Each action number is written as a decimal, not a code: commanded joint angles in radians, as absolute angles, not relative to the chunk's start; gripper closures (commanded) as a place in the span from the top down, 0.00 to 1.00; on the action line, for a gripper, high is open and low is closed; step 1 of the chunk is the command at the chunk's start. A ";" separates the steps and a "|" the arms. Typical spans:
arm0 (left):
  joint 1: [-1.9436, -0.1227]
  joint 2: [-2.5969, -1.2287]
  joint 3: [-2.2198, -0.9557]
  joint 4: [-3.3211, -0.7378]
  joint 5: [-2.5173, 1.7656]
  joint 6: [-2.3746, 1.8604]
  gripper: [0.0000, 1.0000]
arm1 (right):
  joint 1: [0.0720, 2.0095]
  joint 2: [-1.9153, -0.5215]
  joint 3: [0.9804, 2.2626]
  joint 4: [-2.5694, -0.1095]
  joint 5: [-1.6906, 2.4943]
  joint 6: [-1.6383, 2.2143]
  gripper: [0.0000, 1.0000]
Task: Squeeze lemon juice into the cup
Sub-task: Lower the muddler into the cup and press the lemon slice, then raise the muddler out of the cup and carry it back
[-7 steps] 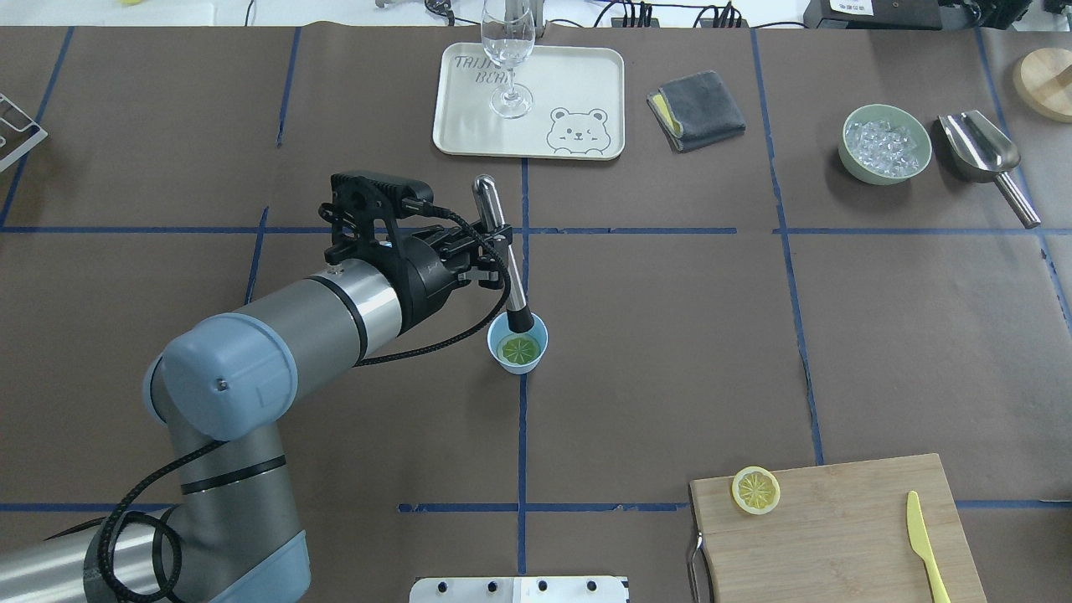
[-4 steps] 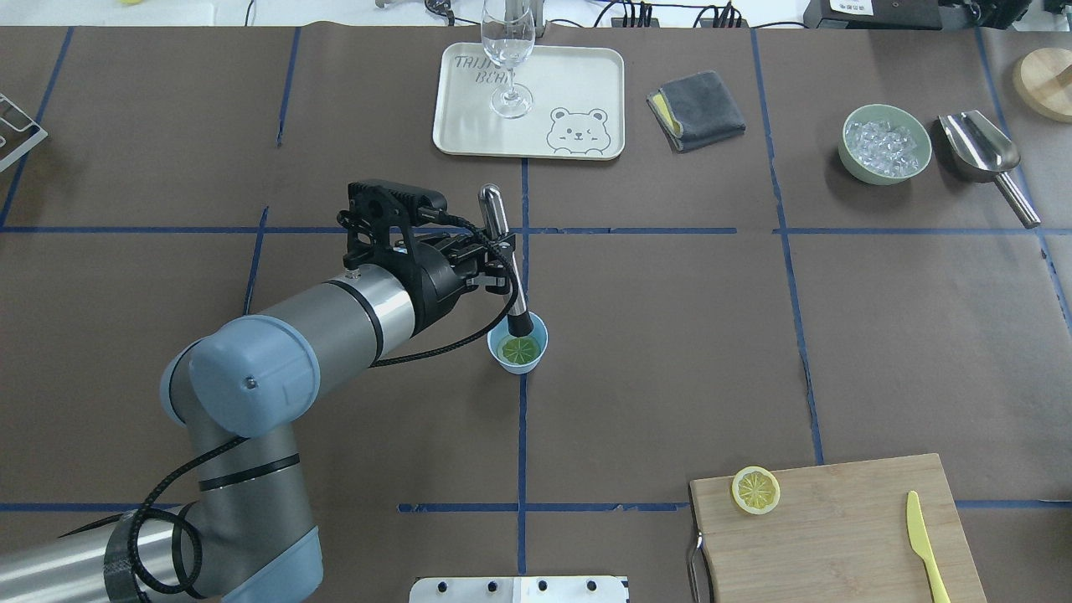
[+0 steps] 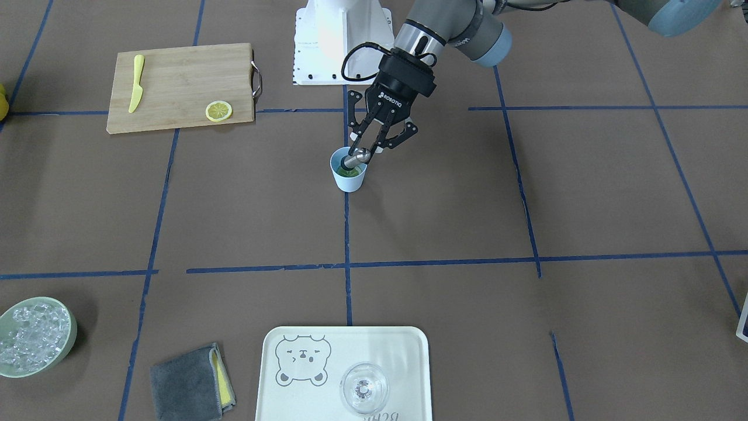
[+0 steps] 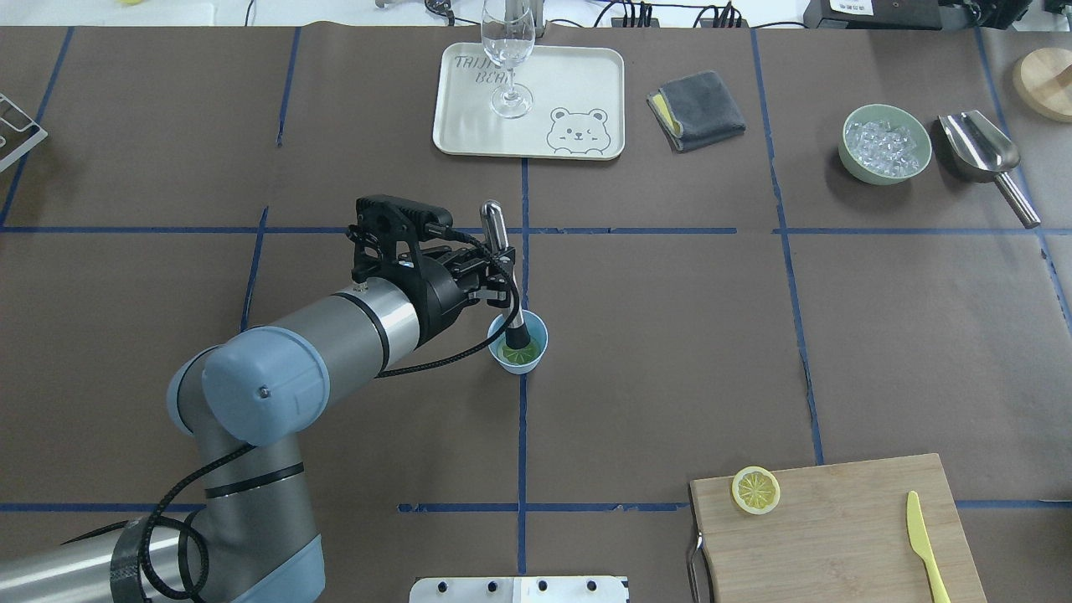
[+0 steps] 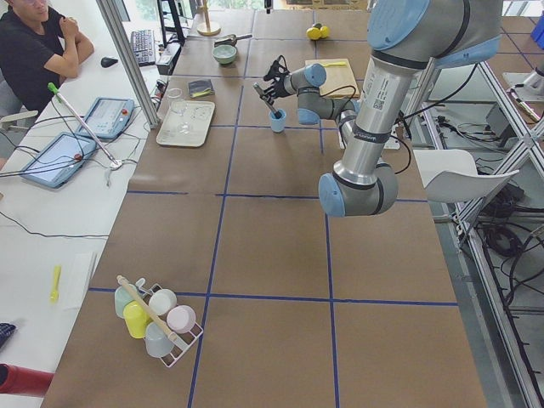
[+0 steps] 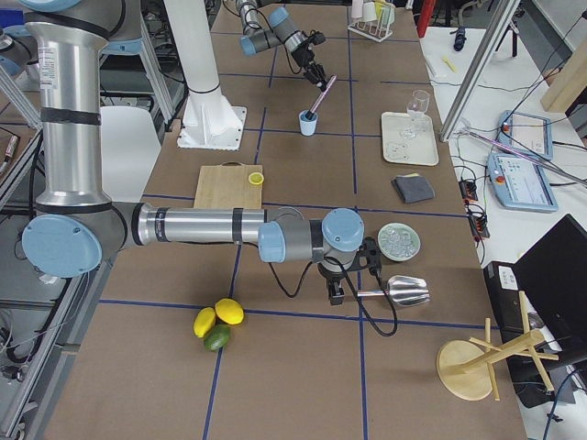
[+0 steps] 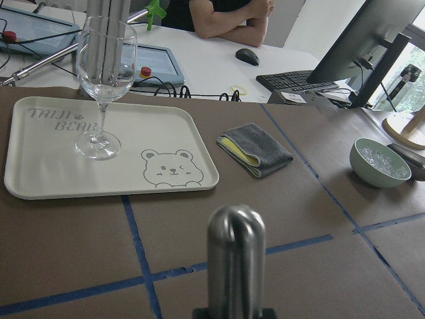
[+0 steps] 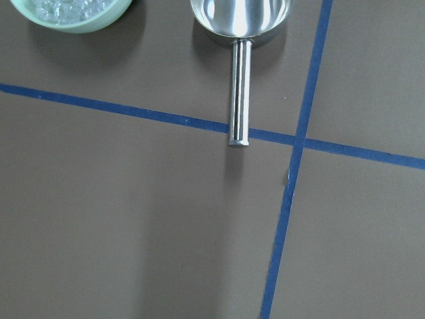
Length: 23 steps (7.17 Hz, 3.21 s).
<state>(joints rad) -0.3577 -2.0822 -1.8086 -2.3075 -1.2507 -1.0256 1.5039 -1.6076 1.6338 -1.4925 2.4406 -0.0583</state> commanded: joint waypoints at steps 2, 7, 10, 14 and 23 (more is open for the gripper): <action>-0.336 -2.086 -1.770 -2.315 -1.250 -1.032 0.00 | 1.508 -1.611 1.651 -1.500 2.441 -0.058 1.00; -0.334 -2.083 -1.778 -2.355 -1.253 -0.993 0.00 | 1.514 -1.611 1.661 -1.500 2.441 -0.057 1.00; -0.402 -2.085 -1.893 -2.350 -1.279 -0.928 0.00 | 1.516 -1.611 1.664 -1.500 2.441 -0.057 1.00; -0.761 -2.027 -2.003 -2.232 -1.772 -0.925 0.00 | 1.519 -1.624 1.701 -1.500 2.441 -0.049 1.00; -0.976 -1.730 -2.047 -1.380 -2.235 -0.803 0.00 | 1.528 -1.674 1.744 -1.496 2.431 -0.048 1.00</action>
